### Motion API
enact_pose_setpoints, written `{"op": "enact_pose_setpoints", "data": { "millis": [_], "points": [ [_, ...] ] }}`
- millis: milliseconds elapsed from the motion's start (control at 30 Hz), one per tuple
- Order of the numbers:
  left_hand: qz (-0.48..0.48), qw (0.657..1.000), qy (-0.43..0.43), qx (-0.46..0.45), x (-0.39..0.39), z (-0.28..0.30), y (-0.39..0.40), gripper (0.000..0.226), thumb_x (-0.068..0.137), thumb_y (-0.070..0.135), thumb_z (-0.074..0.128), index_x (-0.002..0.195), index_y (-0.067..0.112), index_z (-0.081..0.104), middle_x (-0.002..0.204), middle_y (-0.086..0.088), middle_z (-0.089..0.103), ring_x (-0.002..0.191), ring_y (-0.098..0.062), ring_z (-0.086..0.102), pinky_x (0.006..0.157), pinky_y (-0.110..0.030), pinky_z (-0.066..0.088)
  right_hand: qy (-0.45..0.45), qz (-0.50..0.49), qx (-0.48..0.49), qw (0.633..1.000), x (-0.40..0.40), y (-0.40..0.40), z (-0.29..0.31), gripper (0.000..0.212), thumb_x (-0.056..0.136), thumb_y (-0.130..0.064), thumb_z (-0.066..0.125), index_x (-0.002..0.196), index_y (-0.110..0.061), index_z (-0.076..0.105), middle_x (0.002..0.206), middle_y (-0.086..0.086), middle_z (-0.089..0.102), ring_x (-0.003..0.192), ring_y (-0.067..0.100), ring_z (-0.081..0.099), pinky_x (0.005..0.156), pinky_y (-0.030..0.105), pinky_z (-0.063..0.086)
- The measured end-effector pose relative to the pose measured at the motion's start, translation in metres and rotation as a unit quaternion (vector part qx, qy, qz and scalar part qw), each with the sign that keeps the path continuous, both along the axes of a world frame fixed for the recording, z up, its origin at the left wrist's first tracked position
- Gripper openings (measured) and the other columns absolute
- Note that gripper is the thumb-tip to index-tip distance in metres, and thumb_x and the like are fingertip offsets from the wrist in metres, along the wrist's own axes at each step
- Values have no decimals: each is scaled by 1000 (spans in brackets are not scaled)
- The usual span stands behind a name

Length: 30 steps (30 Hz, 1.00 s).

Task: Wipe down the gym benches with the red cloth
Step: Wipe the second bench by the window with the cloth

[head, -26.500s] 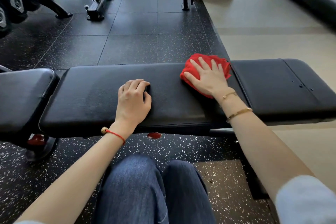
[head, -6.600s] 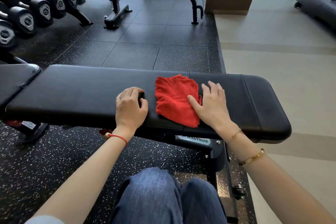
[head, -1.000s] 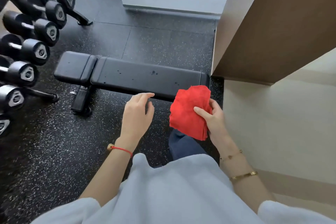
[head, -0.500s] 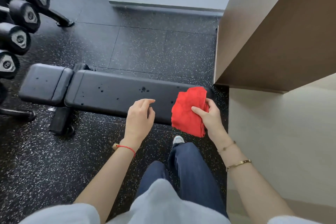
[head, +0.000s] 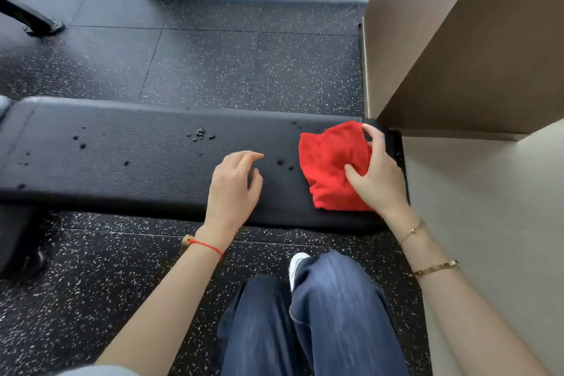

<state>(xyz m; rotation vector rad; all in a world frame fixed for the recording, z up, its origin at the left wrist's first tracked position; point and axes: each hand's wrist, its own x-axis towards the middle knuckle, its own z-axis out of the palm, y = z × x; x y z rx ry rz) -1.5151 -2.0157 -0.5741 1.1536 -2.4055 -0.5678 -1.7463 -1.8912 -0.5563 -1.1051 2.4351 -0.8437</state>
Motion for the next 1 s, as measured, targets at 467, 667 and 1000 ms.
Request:
{"op": "enact_pose_setpoints", "data": {
  "millis": [467,667,1000],
  "points": [
    [-33,994,55,-91,7,-53,-11,27,90,7,59,116,9,65,117,-4,66,114,-24,58,99,-40,47,246,169,70,952,35,4,-50,58,91,-59,43,147,-46,33,163,-12,15,149,35,9,119,58,5],
    [-42,992,57,-104,12,-61,-12,22,90,7,58,111,10,66,116,-3,66,114,-25,57,99,-42,45,303,124,69,942,37,16,-59,64,84,-69,34,145,-47,37,159,-13,26,135,32,35,111,47,25],
    [-29,992,60,-107,11,-62,-11,24,88,7,57,109,11,66,114,-1,65,112,-24,57,99,-40,44,257,86,136,953,19,-42,-53,64,89,-71,34,149,-49,25,163,-11,13,145,36,18,119,49,14]
  ]
}}
